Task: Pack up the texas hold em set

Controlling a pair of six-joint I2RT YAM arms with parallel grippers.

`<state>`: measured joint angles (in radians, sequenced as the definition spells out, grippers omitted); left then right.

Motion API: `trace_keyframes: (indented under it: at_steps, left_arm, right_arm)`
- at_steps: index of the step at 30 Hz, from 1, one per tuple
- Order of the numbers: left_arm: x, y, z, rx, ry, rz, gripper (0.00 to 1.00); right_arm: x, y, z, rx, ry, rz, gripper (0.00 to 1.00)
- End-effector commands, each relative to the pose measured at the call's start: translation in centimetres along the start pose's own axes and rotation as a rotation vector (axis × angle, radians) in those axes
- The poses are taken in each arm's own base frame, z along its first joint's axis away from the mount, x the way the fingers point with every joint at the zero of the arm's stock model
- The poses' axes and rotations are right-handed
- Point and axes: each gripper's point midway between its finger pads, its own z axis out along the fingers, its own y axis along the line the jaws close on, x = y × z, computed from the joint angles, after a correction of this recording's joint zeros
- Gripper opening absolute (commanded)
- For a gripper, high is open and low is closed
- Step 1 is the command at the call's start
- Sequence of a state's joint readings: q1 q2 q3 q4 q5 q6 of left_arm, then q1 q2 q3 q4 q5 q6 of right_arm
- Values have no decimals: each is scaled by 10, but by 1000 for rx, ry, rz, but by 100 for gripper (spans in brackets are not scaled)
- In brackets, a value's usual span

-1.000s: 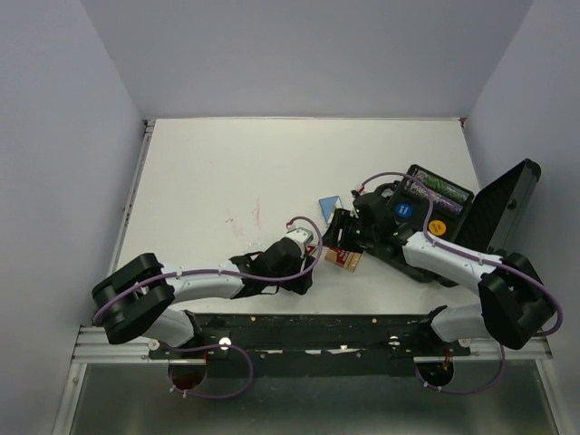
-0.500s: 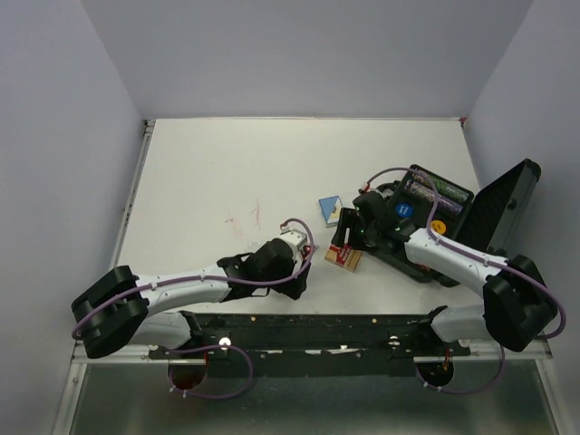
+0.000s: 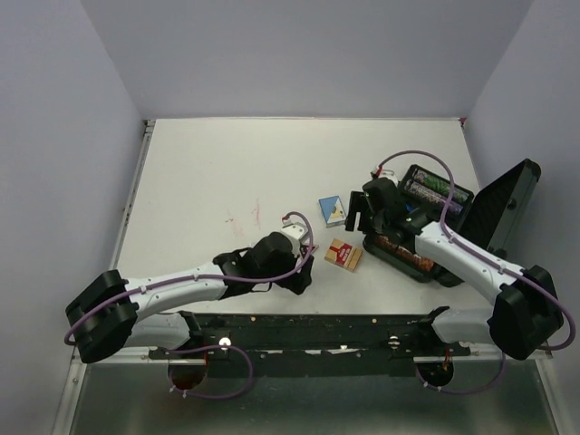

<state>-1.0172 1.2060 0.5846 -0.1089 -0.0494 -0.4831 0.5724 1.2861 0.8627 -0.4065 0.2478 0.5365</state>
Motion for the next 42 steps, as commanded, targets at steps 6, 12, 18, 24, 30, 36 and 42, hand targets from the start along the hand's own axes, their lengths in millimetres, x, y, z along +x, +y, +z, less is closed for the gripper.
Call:
trace_keyframes:
  at_steps: [6,12,18,24,30,36,42]
  left_arm:
    - [-47,-21,-1,88,-83,-2,90]
    - [-74,21,-4,6,-105,-133,89]
    - [-92,51,-34,-59,-102,-203,92]
    - [-105,58,-80,-54,-57,-147,95]
    - [-130,88,-104,-166,-134,-51,97]
    - [-125,98,-97,-175,-141,-70,97]
    - [-124,97,-103,-173,-169,-55,97]
  right_arm:
    - [-37,3,-1,5,-53,-54,78]
    - [-24,20,10,-74,20,-160,76]
    - [-11,30,29,-71,58,-223,82]
    - [-10,33,50,-29,57,-264,89]
    - [-12,40,74,-6,82,-315,91]
    - [-15,42,96,47,115,-346,93]
    - [-18,40,119,116,117,-339,91]
